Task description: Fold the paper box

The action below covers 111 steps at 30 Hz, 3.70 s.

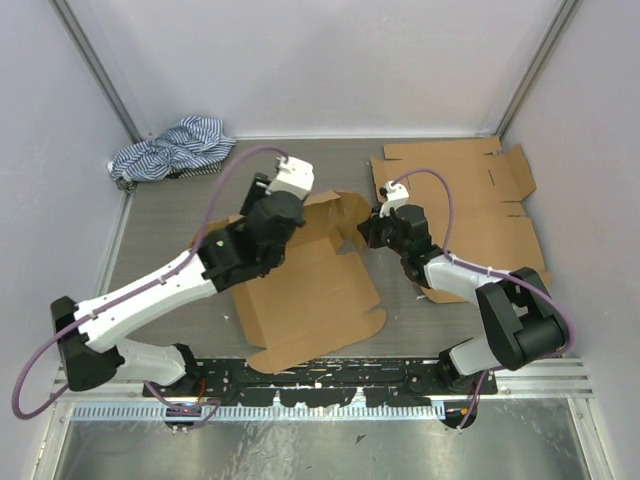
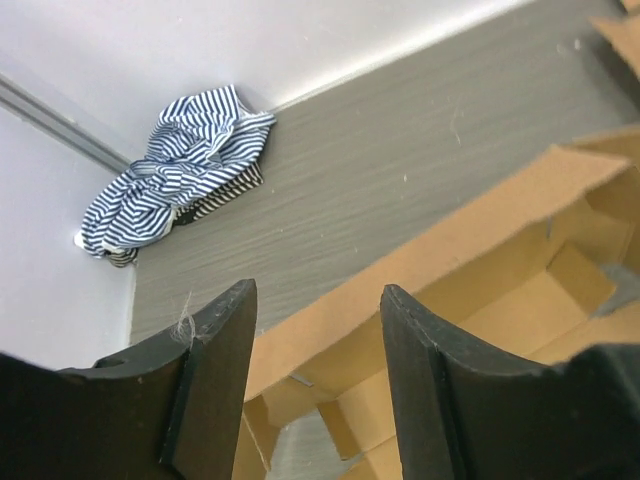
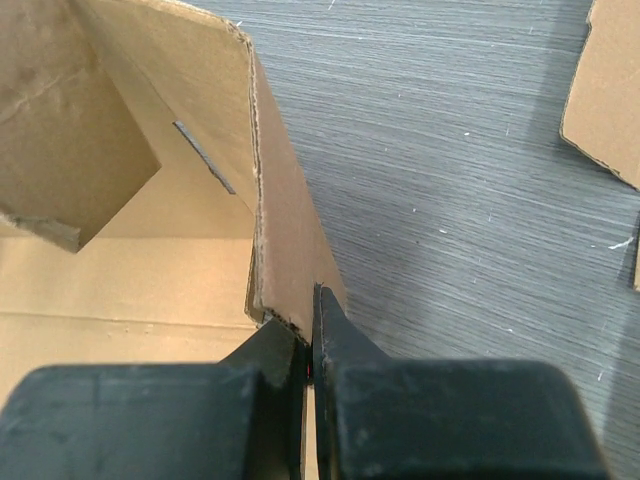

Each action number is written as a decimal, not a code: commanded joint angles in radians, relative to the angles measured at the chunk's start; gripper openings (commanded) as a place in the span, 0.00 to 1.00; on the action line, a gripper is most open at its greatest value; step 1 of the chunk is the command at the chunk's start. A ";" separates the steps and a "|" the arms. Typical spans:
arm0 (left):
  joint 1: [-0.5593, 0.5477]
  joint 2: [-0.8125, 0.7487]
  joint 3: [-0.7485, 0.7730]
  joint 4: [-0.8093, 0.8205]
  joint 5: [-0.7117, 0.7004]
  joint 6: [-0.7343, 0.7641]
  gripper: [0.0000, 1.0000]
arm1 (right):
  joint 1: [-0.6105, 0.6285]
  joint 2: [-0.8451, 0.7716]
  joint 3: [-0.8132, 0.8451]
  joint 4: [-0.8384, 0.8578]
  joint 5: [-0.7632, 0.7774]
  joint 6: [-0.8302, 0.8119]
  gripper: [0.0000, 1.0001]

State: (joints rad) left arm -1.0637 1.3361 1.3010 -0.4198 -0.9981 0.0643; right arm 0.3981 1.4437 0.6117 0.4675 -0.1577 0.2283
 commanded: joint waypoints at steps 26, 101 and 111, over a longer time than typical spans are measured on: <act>0.236 0.234 0.090 0.044 0.103 -0.074 0.52 | 0.083 -0.051 0.067 -0.116 0.087 -0.083 0.01; 0.293 0.405 -0.048 0.135 0.049 -0.136 0.46 | -0.181 0.097 0.344 -0.102 -0.300 -0.180 0.49; 0.293 0.396 -0.048 0.132 0.047 -0.132 0.46 | -0.236 0.194 0.274 0.116 -0.799 -0.151 0.53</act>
State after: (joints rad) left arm -0.7555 1.6932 1.2678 -0.1963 -1.0080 -0.0536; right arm 0.1913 1.6493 0.8768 0.3935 -0.6823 0.0605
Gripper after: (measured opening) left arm 0.454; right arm 0.517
